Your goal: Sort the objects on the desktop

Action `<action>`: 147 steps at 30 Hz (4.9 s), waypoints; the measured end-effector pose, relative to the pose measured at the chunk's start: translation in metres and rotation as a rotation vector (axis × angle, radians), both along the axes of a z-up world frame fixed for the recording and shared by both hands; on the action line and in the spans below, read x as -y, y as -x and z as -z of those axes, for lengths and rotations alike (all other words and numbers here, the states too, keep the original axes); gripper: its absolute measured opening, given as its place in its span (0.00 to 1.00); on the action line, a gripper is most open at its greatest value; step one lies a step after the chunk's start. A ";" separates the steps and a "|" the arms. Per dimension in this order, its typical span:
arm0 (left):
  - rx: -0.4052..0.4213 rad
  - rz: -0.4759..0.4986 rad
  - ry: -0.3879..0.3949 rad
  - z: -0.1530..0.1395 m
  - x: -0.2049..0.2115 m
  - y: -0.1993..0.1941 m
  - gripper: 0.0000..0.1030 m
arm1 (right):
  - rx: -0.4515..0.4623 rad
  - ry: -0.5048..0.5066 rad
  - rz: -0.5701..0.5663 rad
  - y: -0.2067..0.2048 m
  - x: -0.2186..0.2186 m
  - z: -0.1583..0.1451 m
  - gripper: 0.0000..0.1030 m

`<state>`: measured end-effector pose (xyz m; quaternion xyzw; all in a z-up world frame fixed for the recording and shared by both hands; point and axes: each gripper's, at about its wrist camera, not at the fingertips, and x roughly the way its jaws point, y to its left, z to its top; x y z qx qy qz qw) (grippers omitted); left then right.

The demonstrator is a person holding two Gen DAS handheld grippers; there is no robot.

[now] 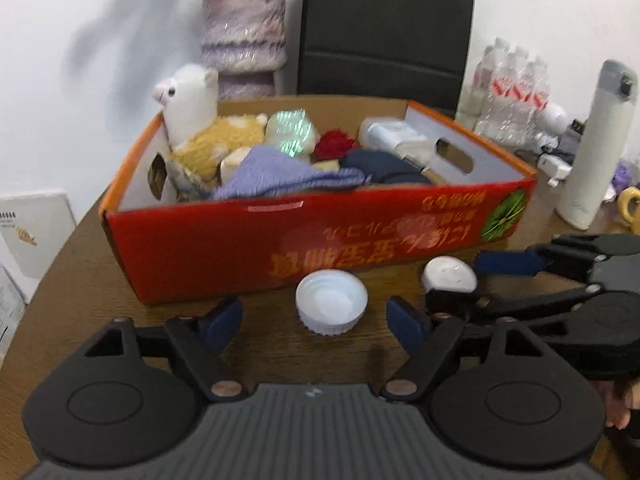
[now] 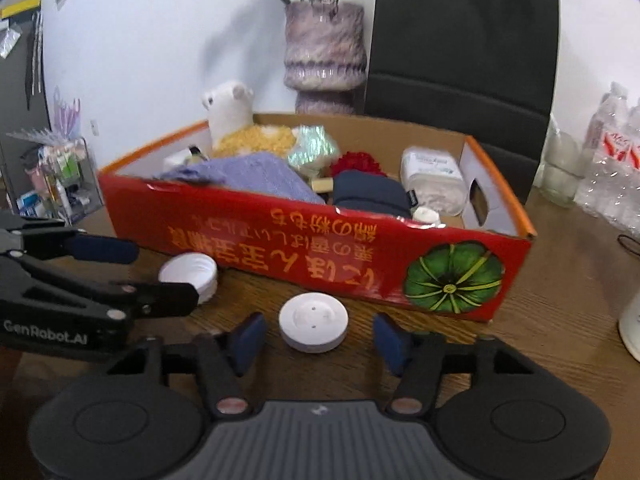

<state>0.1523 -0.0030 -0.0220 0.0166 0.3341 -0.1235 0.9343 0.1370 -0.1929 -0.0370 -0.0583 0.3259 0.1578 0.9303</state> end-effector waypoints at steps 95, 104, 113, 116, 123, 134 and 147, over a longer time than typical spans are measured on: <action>-0.223 -0.012 0.102 -0.074 0.036 -0.116 0.67 | -0.271 0.033 0.141 -0.131 0.052 -0.075 0.44; -0.176 -0.072 0.051 -0.089 0.002 -0.095 0.74 | -0.358 0.050 0.120 -0.119 0.046 -0.062 0.35; -0.179 -0.102 0.058 -0.098 -0.026 -0.070 0.87 | -0.334 0.037 0.170 -0.095 0.037 -0.082 0.70; -0.130 -0.137 0.032 -0.107 -0.028 -0.054 0.99 | -0.253 -0.021 0.177 -0.080 0.040 -0.108 0.75; 0.188 -0.234 -0.033 -0.112 -0.019 0.021 1.00 | 0.027 -0.063 0.188 -0.018 0.039 -0.137 0.88; 0.173 -0.238 0.072 -0.079 -0.037 0.142 1.00 | 0.156 -0.086 0.192 0.112 0.025 -0.076 0.91; 0.106 -0.236 -0.022 -0.011 -0.022 0.195 1.00 | 0.073 -0.096 0.228 0.198 0.022 -0.014 0.92</action>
